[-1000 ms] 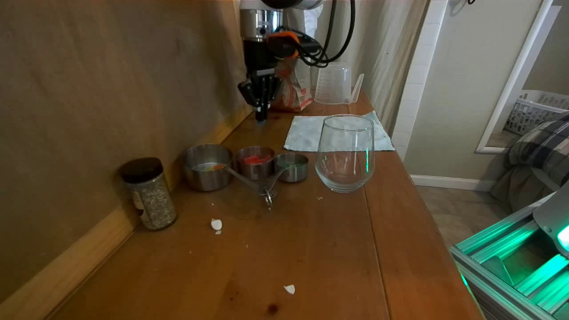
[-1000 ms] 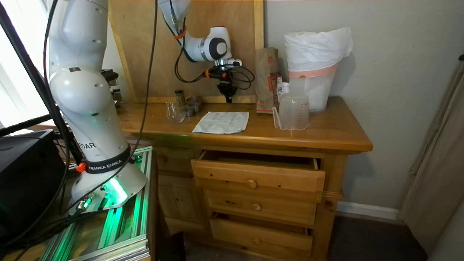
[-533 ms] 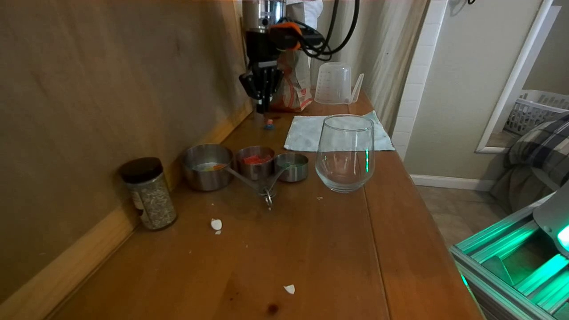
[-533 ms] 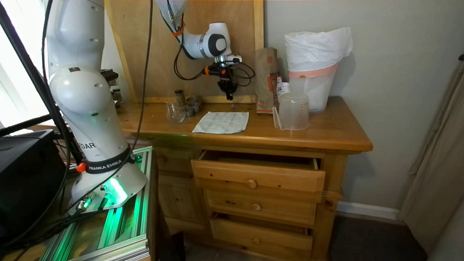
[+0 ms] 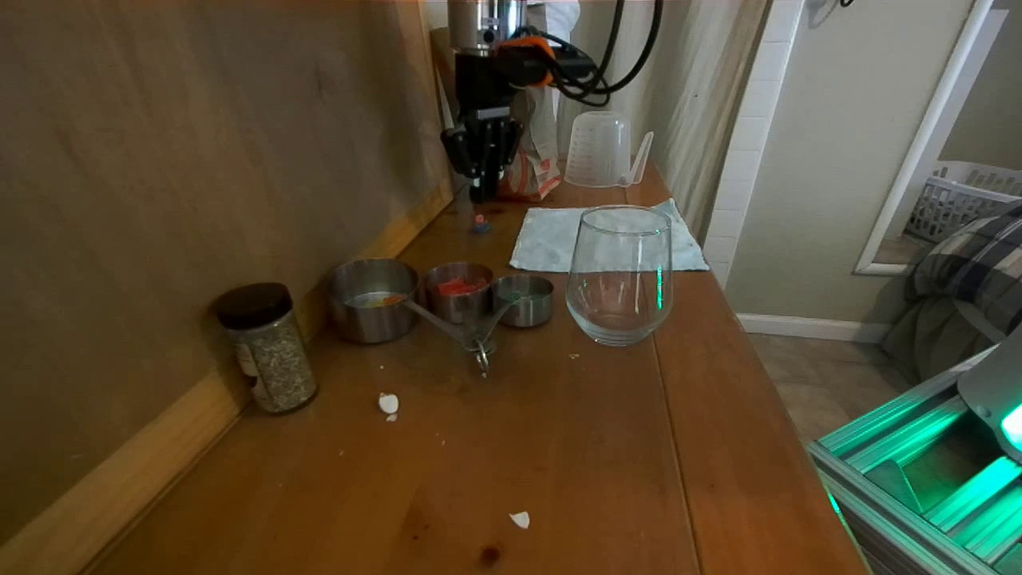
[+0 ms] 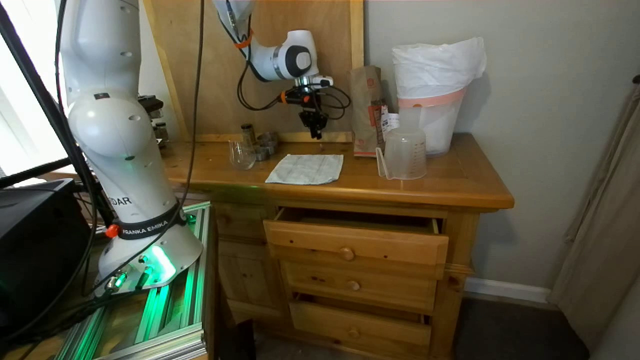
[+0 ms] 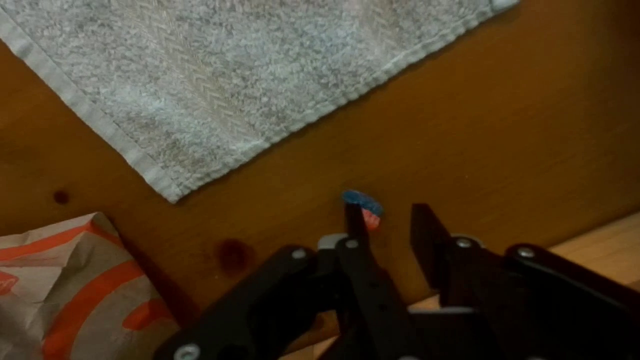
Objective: Put the orange and blue object on top of the napkin then fold the napkin into a triangle twice.
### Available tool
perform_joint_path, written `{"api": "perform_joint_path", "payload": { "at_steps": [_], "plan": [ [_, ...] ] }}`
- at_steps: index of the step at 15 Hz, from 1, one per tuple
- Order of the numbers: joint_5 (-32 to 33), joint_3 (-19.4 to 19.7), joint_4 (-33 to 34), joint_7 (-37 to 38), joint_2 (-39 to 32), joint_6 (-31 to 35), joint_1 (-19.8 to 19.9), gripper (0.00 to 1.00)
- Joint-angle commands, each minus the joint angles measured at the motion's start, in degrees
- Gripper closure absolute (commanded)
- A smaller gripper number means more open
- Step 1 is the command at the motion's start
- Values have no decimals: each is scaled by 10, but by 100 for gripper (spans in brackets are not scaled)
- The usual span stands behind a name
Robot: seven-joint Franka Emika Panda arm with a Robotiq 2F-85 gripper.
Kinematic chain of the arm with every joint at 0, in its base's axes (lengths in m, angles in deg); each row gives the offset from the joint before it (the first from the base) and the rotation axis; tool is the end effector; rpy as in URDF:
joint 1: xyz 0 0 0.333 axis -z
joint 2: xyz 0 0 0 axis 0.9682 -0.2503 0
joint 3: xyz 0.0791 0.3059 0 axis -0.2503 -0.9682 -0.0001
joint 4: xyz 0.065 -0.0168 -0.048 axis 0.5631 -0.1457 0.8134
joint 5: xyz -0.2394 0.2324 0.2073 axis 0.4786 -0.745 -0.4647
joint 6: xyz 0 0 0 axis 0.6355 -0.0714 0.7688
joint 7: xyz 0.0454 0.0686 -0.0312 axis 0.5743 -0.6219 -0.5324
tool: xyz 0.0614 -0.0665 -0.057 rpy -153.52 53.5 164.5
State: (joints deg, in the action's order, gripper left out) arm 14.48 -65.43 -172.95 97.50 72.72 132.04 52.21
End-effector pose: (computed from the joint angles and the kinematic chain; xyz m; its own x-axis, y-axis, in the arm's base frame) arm 0.4891 0.3311 0.2880 0.8963 0.4335 0.0929 0.4339 -0.9008 0.0169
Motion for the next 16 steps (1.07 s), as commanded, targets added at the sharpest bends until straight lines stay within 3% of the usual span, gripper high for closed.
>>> {"api": "perform_joint_path", "payload": {
  "at_steps": [1, 5, 6, 12, 16],
  "plan": [
    [1, -5, -4, 9, -11, 18, 6, 39],
    [2, -3, 6, 10, -32, 26, 4, 10],
    [3, -2, 8, 10, -36, 29, 3, 7],
    [5, 2, 14, 11, -54, 41, -1, 56],
    [7, 5, 17, 17, -59, 49, -4, 48]
  ]
}}
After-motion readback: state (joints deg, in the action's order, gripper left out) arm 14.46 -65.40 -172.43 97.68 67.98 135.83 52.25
